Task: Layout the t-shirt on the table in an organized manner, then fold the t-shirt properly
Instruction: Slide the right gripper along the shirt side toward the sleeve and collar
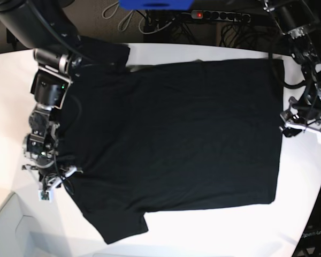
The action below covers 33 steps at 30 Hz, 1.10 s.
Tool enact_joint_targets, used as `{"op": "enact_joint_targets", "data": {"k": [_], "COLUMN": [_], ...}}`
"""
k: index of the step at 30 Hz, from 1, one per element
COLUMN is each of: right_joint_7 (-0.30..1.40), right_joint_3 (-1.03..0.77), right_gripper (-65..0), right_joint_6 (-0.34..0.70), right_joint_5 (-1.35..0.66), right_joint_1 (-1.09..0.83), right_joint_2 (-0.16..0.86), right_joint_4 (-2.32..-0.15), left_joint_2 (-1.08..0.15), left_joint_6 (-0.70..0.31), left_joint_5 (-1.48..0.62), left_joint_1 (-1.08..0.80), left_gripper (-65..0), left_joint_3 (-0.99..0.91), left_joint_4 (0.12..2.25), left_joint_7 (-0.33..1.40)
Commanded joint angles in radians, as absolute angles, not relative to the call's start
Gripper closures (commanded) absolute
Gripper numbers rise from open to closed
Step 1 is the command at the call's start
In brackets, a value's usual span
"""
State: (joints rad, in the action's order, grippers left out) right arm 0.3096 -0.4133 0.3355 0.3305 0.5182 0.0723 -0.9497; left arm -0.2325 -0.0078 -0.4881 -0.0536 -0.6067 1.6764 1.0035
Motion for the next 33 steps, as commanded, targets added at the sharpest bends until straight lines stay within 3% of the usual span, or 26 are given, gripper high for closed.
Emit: {"op": "enact_joint_targets", "data": {"k": [1, 6, 10, 15, 26, 33], "right_joint_7": [0.300, 0.377, 0.460, 0.518, 0.522, 0.522], "right_joint_3": [-0.410, -0.409, -0.407, -0.407, -0.406, -0.406], "right_gripper": [0.0, 0.0, 0.0, 0.0, 0.0, 0.0], "right_joint_6": [0.337, 0.338, 0.338, 0.340, 0.341, 0.341], "right_joint_5": [0.320, 0.320, 0.318, 0.318, 0.318, 0.318], "right_joint_1": [0.516, 0.354, 0.257, 0.127, -0.090, -0.174], "right_joint_2": [0.053, -0.015, -0.051, -0.096, -0.128, -0.128], "right_joint_4": [-1.024, -1.349, -1.486, -1.615, -1.781, -1.790], "left_joint_2": [-0.236, -0.214, -0.194, -0.188, -0.294, -0.331], "left_joint_6": [-0.005, -0.005, -0.005, -0.005, -0.005, -0.005], "left_joint_5": [-0.486, -0.486, -0.484, -0.476, -0.479, -0.476], "left_joint_1": [-0.064, -0.131, -0.185, -0.191, -0.107, -0.045], "left_gripper": [-33.0, -33.0, -33.0, -33.0, -33.0, -33.0], "left_joint_3": [-0.610, -0.615, -0.645, -0.644, -0.596, -0.561], "left_joint_4": [1.692, 1.764, 1.821, 1.702, 1.454, 1.432], "left_joint_7": [1.015, 1.129, 1.199, 1.196, 1.070, 1.058]}}
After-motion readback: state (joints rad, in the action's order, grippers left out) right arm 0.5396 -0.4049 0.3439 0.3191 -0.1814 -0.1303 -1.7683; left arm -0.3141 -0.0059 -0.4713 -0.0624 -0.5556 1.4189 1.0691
